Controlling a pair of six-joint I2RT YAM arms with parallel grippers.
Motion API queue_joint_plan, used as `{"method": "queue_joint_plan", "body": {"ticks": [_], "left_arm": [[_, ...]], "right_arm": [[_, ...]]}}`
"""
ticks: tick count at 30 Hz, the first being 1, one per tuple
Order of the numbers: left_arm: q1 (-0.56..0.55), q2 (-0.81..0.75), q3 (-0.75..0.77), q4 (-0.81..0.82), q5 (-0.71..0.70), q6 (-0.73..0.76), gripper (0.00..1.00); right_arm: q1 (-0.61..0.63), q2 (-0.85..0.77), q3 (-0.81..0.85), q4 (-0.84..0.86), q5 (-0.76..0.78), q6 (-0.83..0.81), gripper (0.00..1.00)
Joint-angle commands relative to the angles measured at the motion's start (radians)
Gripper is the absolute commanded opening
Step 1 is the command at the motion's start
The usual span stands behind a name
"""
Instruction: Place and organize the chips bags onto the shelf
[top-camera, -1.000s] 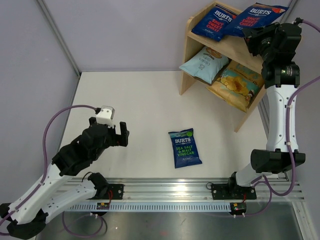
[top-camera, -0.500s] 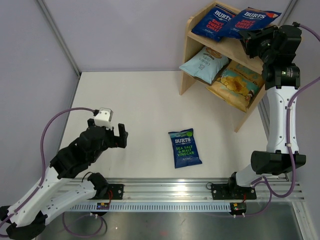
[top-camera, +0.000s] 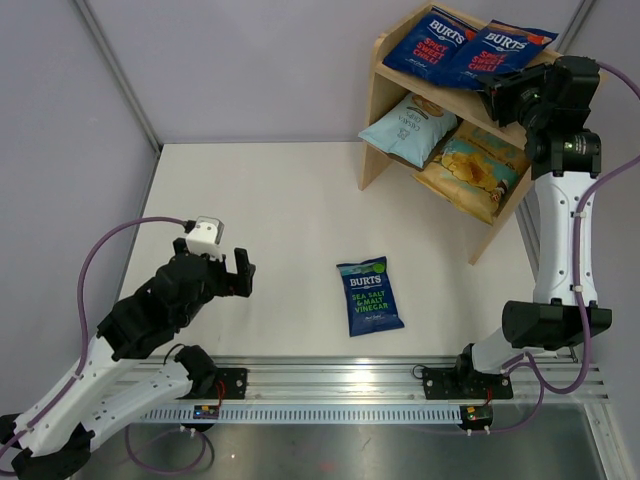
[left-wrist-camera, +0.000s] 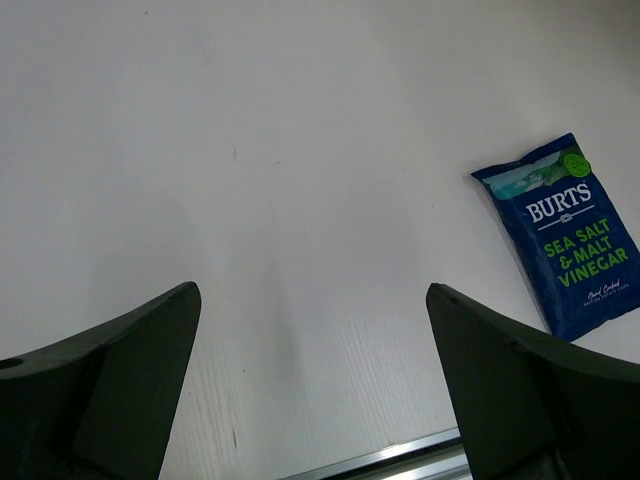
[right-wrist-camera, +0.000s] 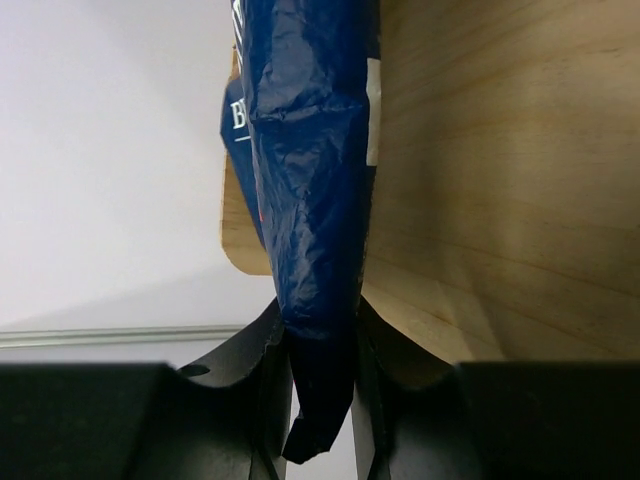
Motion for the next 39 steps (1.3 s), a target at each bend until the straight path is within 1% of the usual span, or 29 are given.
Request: {"method": "queue_joint_plan", "body": {"ticks": [1,6,7,8,14,18,23,29,34,37,39], "left_arm": [[-0.001,-0.015,0.002,0.056,0.016,0.018,0.99],[-0.001,-0.015,0.005,0.057,0.025,0.024,0.99],[0.000,-0.014,0.002,0.057,0.025,0.023,0.99],[-0.001,-0.014,0.002,0.059,0.028,0.024,0.99],[-0.001,-0.018,0.002,0.059,0.030,0.024,0.99],[0.000,-0.021,0.001,0.059,0.029,0.024,0.99],[-0.001,-0.026,-0.004,0.059,0.027,0.023,0.99],[-0.001,-0.029,-0.007,0.059,0.022,0.021,0.99],[0.000,-0.026,-0.008,0.059,0.024,0.018,0.99],[0.000,-0.024,-0.009,0.059,0.022,0.017,0.99],[0.000,-0.021,-0.008,0.059,0.021,0.017,0.99]], "right_arm": [[-0.013,0.006,0.086,-0.068,0.019,-0.025,0.32],[-0.013,-0.007,0.083,-0.072,0.002,-0.027,0.30],[-0.013,-0.009,0.083,-0.075,0.000,-0.028,0.25],[-0.013,-0.013,0.084,-0.074,-0.011,-0.025,0.24],[-0.013,-0.053,0.075,-0.062,-0.008,0.012,0.24],[-0.013,-0.059,0.103,-0.079,0.014,0.018,0.21],[-0.016,-0.070,0.101,-0.079,0.019,0.047,0.20],[-0.033,-0.107,0.072,-0.071,0.017,0.070,0.18],[-0.052,-0.130,0.006,-0.040,-0.032,0.094,0.18],[-0.064,-0.150,-0.061,0.001,-0.037,0.113,0.18],[-0.068,-0.148,-0.074,0.006,-0.032,0.114,0.19]]}}
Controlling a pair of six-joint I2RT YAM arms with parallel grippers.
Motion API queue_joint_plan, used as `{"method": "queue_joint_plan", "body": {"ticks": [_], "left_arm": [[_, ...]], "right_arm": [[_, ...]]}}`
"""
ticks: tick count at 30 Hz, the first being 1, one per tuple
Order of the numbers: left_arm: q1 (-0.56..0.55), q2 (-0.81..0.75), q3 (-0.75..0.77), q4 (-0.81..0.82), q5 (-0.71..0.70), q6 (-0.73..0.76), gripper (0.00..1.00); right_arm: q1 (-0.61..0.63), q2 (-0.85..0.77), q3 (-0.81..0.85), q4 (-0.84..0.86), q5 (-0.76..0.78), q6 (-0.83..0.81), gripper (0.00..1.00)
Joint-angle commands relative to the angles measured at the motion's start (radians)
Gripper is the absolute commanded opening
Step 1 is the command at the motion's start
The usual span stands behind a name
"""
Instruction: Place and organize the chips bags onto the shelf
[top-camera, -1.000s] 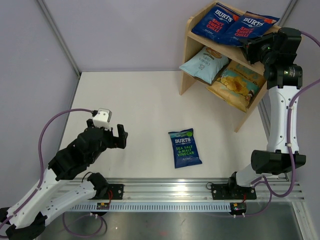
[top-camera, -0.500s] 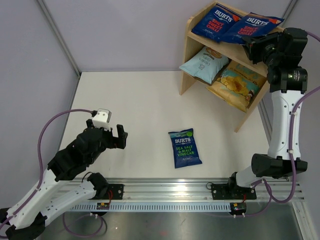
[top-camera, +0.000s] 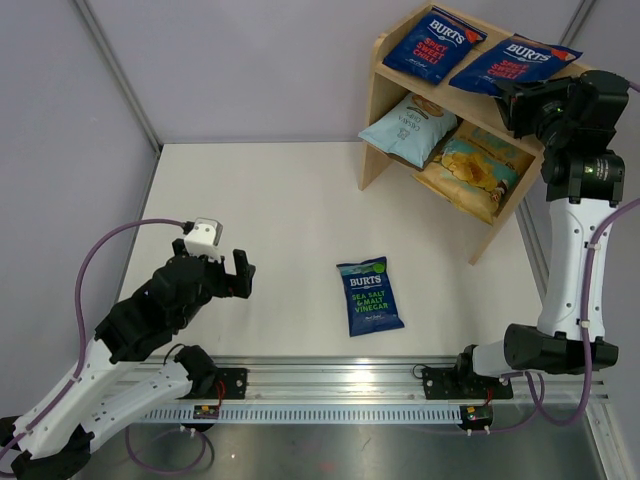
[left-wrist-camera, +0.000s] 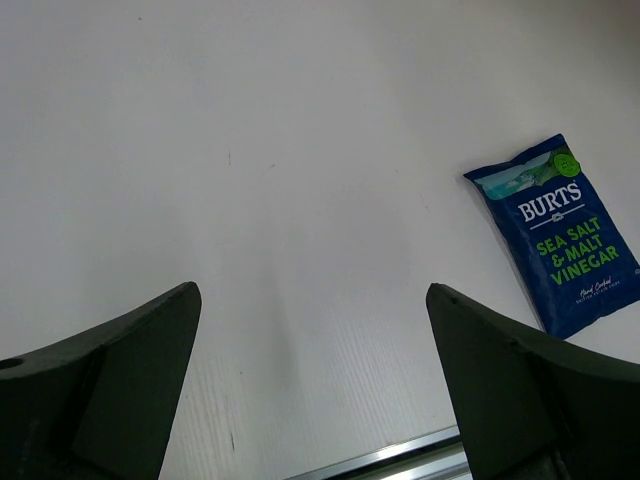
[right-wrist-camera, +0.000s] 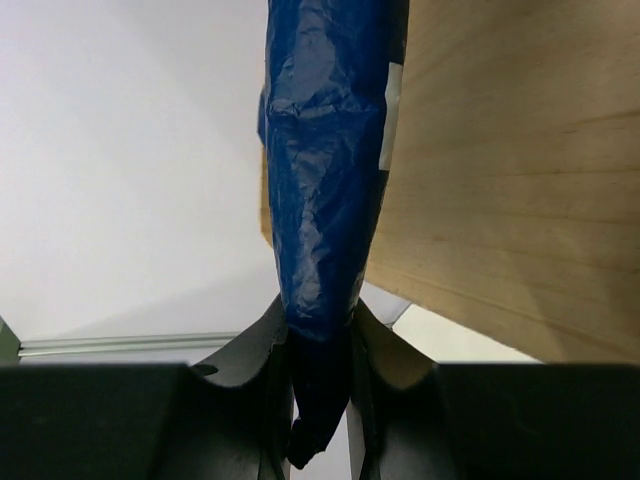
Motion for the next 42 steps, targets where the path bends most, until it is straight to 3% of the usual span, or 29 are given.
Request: {"method": "queue_joint_plan", "body": {"ticks": [1,6,13,19,22,28,33,42], "left_arm": [[0.000,0.000,-0.003,0.052,0.006,0.011,0.99],[0.000,0.005,-0.002,0.048,-0.001,0.011,0.99],[-0.001,0.005,-0.003,0.050,0.002,0.011,0.99],[0.000,0.002,-0.005,0.052,0.005,0.011,0.99],[0.000,0.005,-0.005,0.052,0.009,0.013,0.99],[0.000,0.005,-0.005,0.050,0.014,0.015,0.99],[0.000,-0.003,-0.006,0.053,0.023,0.016,0.99],[0.000,0.002,-0.003,0.055,0.031,0.022,0.99]], "right_arm": [[-0.011,-0.010,-0.026,0.064,-0.010,0.025,0.18],[-0.010,0.039,0.003,0.055,-0.003,0.023,0.22],[-0.010,0.139,0.170,-0.071,-0.049,-0.070,0.30],[-0.010,0.095,0.100,-0.048,-0.036,-0.071,0.27],[-0.010,0.087,0.078,-0.037,-0.026,-0.067,0.36],[-0.010,0.182,0.282,-0.215,-0.023,-0.207,0.44],[-0.010,0.272,0.484,-0.398,-0.030,-0.352,0.62],[-0.010,0.355,0.629,-0.559,-0.035,-0.526,0.60]]}}
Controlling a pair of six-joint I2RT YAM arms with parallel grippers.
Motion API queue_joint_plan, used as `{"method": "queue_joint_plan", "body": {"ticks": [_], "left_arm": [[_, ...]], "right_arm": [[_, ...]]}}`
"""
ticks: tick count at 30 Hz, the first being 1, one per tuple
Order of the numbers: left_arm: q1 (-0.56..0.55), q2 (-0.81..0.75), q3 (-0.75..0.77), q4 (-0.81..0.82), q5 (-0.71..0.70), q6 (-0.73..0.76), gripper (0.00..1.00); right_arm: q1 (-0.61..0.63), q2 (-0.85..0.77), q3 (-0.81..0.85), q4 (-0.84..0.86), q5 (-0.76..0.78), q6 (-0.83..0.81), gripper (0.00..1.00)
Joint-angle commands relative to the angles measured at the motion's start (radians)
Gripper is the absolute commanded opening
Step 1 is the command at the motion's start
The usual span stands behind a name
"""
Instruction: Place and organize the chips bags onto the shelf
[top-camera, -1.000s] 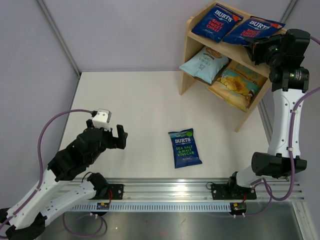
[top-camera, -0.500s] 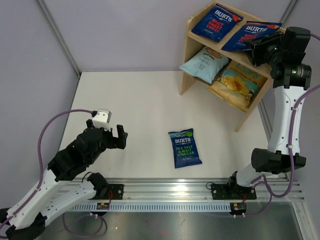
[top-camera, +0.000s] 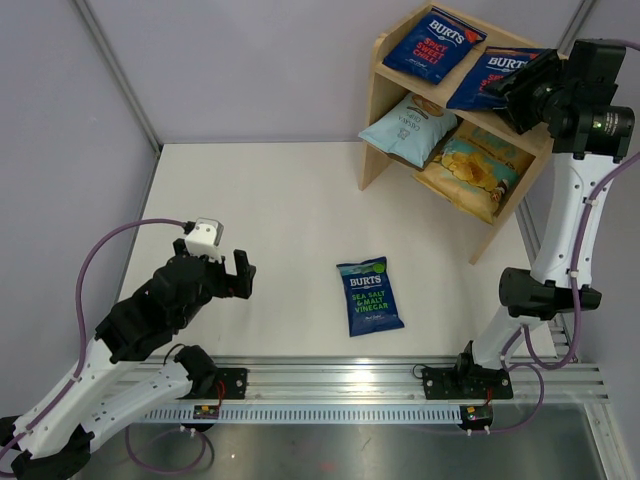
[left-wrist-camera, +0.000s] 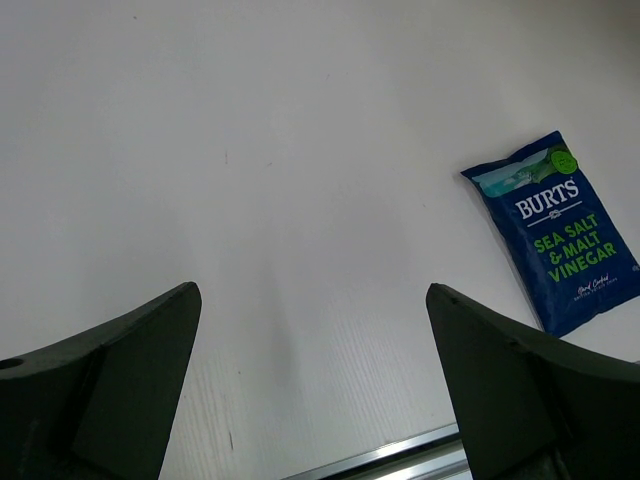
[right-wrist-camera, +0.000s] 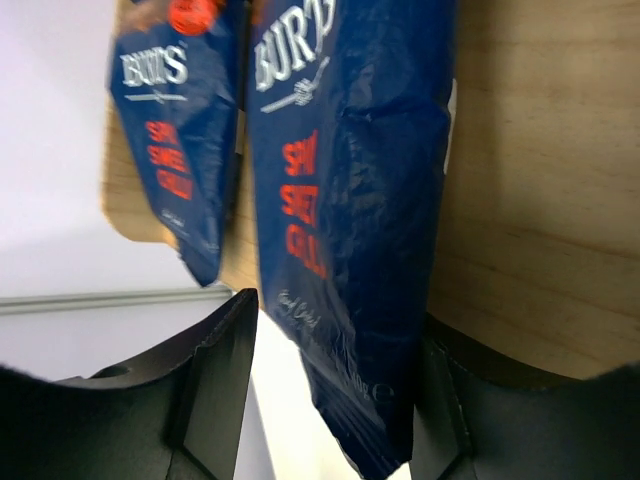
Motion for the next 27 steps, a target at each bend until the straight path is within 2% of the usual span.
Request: {"method": "queue_joint_plan", "body": {"ticks": [1,14,21,27], "left_arm": [[-0.001,0.000,-0.005,0.055,0.023,0.023,0.99],[-0.001,0.012,-0.006,0.058,0.042,0.028,0.99],[-0.001,0.015,-0.008,0.059,0.053,0.031,0.99],[-0.001,0.014,-0.009,0.061,0.059,0.031,0.99]], "right_arm": [[-0.004,0.001,0.063,-0.095,-0.009,-0.127,0.61],[-0.004,-0.061,0.046,-0.146,-0.014,-0.239,0.65],[-0.006,-0.090,0.034,-0.155,-0.001,-0.282,0.56],[-0.006,-0.110,0.022,-0.158,0.031,-0.302,0.41]]}}
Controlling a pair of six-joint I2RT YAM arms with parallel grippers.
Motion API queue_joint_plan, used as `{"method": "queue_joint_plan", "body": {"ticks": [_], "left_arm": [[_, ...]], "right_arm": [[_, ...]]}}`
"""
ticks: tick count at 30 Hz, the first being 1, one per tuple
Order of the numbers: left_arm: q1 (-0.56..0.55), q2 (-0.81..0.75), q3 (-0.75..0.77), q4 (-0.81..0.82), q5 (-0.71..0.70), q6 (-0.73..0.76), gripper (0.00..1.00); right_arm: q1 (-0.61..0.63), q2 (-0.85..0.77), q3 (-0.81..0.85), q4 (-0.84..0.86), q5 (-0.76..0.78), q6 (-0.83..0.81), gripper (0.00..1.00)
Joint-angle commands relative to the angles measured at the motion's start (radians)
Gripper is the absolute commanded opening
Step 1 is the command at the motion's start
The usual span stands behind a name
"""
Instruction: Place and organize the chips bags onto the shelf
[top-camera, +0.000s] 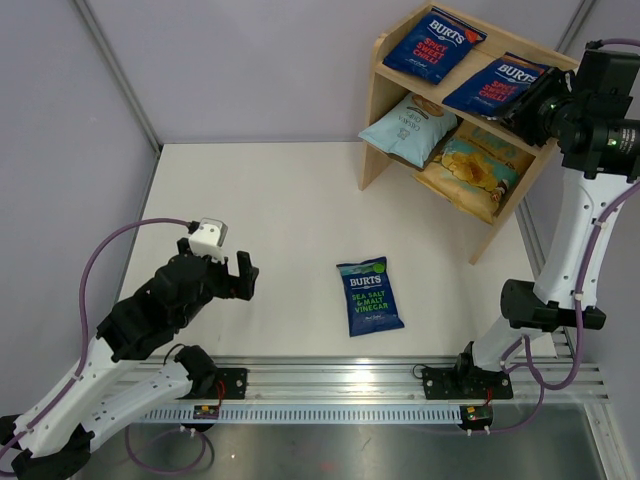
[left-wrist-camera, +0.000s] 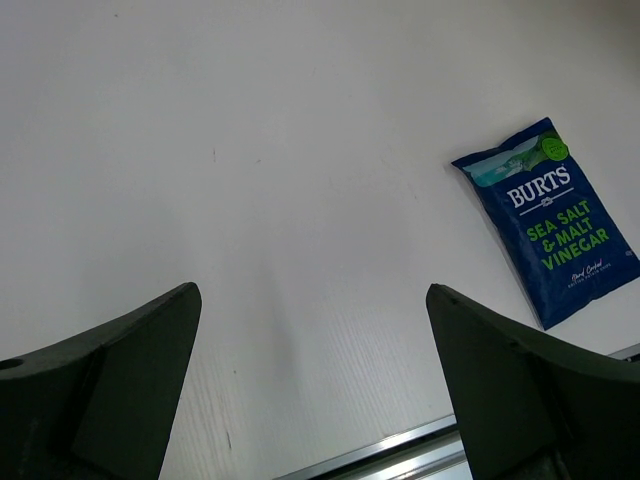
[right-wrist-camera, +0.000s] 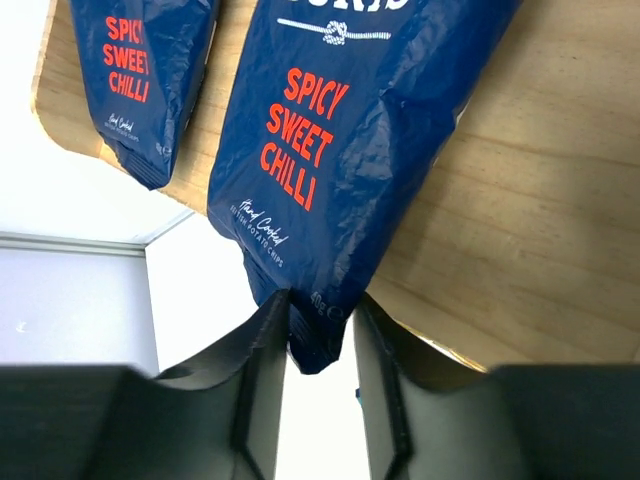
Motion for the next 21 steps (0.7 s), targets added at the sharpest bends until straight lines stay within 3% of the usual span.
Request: {"method": "queue_joint_plan", "body": {"ticks": [1,9,21], "left_arm": [[0.000,0.003,-0.007,0.060,0.028,0.016,0.99],[-0.001,0.000,-0.012,0.060,0.030,0.016,0.99],[-0.001,-0.001,-0.014,0.060,0.030,0.020,0.99]], "right_arm": [[-0.006,-0.039,0.007,-0.006,0.026,-0.044,0.37],[-0.006,-0.004,-0.015,0.037,-0.023,-0.042,0.26],[-0.006,0.077,0.004,0.114,-0.137,-0.011,0.22]]}}
